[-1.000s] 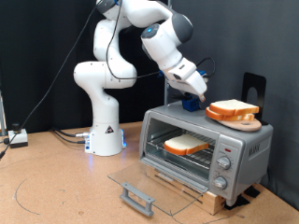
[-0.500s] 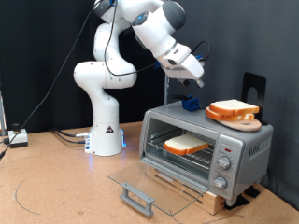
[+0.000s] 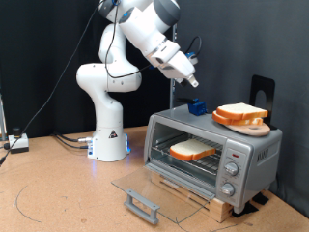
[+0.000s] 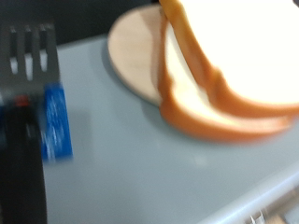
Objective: Make a piece of toast with the oven
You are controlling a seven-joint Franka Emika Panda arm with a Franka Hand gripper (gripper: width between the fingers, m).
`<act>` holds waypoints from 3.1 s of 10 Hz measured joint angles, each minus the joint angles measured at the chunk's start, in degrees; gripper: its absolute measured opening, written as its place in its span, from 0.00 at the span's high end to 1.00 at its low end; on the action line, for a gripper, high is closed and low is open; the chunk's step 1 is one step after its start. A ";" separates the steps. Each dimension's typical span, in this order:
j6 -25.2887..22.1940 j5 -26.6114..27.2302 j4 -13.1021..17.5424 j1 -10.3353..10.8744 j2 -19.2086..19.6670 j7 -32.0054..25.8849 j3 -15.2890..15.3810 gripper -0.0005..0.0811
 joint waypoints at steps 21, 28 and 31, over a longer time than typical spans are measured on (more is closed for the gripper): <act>-7.79 -15.88 5.91 -18.00 11.05 44.24 -6.35 0.01; -9.29 -22.72 13.38 -22.84 23.90 54.28 -6.15 0.01; -8.38 -26.99 15.32 -25.64 29.84 52.86 -6.84 0.01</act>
